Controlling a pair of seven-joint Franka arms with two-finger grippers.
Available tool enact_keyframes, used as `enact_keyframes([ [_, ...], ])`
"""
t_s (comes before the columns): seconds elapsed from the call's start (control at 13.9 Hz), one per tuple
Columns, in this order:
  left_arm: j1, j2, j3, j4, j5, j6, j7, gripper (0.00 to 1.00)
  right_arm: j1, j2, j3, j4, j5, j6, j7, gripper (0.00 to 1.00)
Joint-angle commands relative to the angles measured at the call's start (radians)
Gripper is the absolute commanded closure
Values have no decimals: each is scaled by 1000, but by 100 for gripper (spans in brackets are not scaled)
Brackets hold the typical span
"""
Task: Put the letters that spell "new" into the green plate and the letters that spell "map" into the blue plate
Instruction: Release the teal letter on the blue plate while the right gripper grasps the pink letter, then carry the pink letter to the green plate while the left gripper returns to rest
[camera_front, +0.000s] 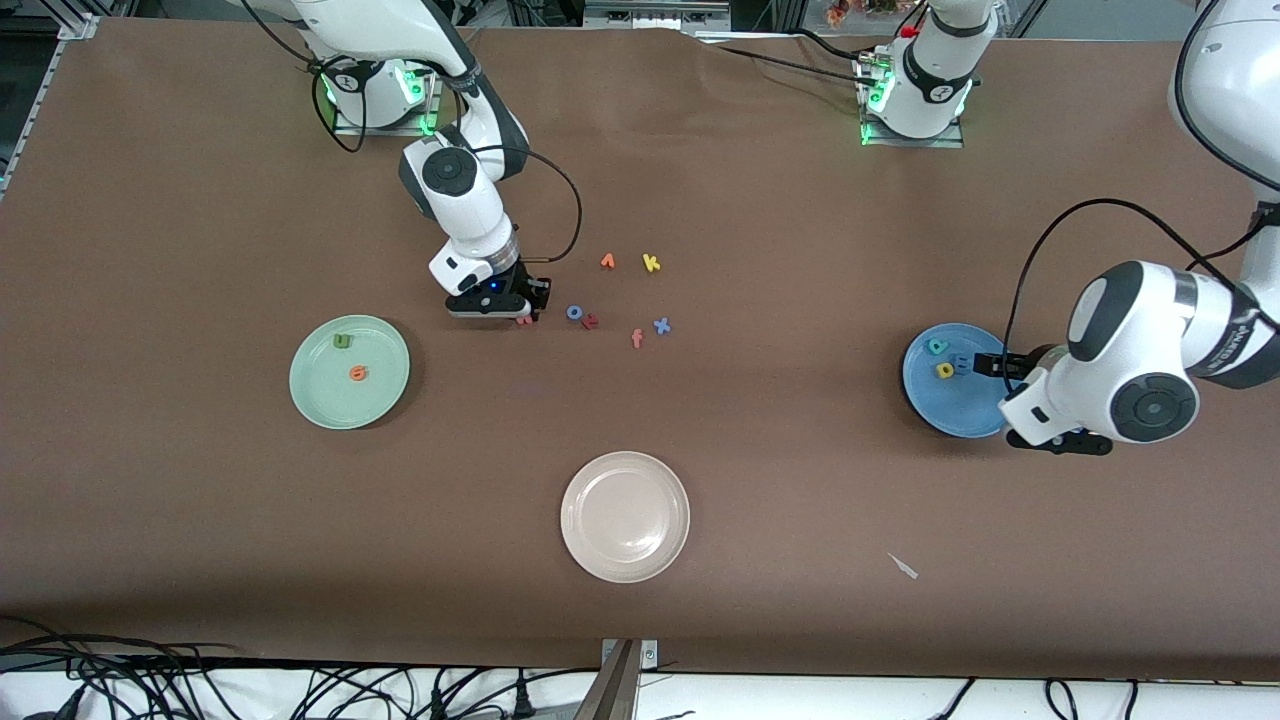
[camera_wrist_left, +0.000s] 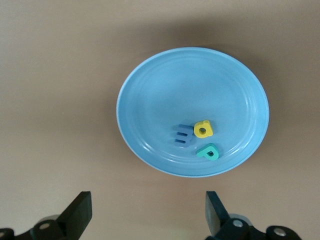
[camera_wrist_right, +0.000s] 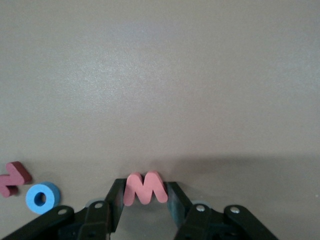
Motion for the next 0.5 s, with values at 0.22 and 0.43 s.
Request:
enact_keyframes([
  [0.22, -296, -303, 484, -70, -394, 68, 36, 0, 6, -93, -97, 118, -20, -359, -153, 87],
  [0.43, -341, -483, 516, -172, -407, 145, 32, 0, 6, -133, -167, 217, -20, -579, -274, 87],
])
